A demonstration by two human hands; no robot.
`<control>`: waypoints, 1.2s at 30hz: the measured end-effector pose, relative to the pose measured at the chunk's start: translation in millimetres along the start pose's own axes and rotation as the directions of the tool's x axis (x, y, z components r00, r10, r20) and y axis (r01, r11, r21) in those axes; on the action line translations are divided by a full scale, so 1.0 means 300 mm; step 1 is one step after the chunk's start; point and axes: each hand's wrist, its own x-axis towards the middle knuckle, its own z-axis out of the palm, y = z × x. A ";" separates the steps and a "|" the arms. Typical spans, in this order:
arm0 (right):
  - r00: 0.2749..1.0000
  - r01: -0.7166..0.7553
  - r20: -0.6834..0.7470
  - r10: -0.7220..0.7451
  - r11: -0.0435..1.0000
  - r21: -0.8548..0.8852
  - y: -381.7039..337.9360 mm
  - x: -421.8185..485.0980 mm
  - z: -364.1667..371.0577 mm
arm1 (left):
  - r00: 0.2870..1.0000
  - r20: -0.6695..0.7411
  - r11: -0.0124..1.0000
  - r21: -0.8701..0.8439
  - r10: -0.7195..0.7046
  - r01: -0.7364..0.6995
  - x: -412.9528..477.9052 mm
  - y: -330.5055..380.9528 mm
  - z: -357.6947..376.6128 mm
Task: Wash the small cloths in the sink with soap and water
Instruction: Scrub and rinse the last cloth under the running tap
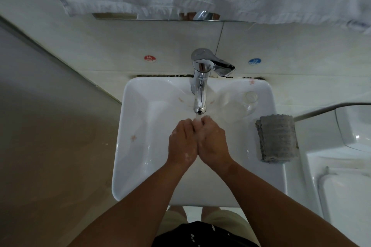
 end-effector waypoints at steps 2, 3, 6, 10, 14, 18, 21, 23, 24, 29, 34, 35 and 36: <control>1.000 0.020 -0.010 -0.020 0.999 -0.036 0.001 0.009 0.001 | 1.000 -0.003 1.000 0.027 -0.013 0.013 0.006 0.012 -0.003; 1.000 -0.001 -0.016 0.001 1.000 0.008 0.001 0.009 0.003 | 1.000 0.013 0.996 0.090 -0.011 0.010 0.013 0.013 -0.001; 0.996 -0.060 -0.061 0.070 0.986 0.155 -0.018 -0.002 0.009 | 0.998 0.056 0.984 0.176 -0.037 0.026 0.019 0.010 0.002; 0.983 -0.175 0.003 0.183 0.934 0.313 0.007 0.010 0.020 | 0.958 0.135 0.889 -0.359 -0.254 0.286 0.012 0.002 0.004; 0.968 -0.247 0.187 0.167 0.770 0.589 0.031 0.008 0.006 | 0.971 0.121 0.892 -0.385 -0.204 0.236 0.003 -0.026 -0.004; 0.988 -0.137 0.129 0.079 0.836 0.532 0.017 -0.023 -0.002 | 0.991 0.025 0.967 -0.218 -0.131 0.133 -0.004 -0.014 0.001; 0.995 -0.099 0.052 0.088 0.960 0.263 0.003 -0.020 -0.004 | 0.995 -0.011 0.989 -0.109 -0.103 0.101 -0.009 -0.005 0.003; 0.994 -0.106 0.016 0.105 0.970 0.218 -0.007 -0.011 -0.013 | 0.995 -0.032 0.994 -0.061 -0.091 0.089 -0.008 -0.007 0.010; 0.994 -0.104 0.006 0.105 0.973 0.208 -0.013 -0.007 -0.021 | 0.996 -0.031 0.996 -0.043 -0.078 0.077 -0.006 -0.009 0.014; 0.997 0.013 -0.071 -0.007 0.997 0.081 -0.019 0.005 -0.014 | 0.999 -0.043 0.996 0.093 -0.005 0.009 0.014 0.004 0.007; 0.995 -0.068 -0.046 0.084 0.955 0.287 0.001 0.002 0.003 | 0.988 0.032 0.955 -0.253 -0.152 0.155 0.001 0.010 0.012; 0.992 -0.113 -0.009 0.124 0.923 0.368 0.009 0.008 0.005 | 0.984 0.058 0.933 -0.315 -0.166 0.175 0.002 0.002 0.013; 0.986 -0.165 0.056 0.157 0.867 0.470 0.009 0.008 0.003 | 0.984 0.073 0.923 -0.341 -0.164 0.180 0.003 -0.010 0.012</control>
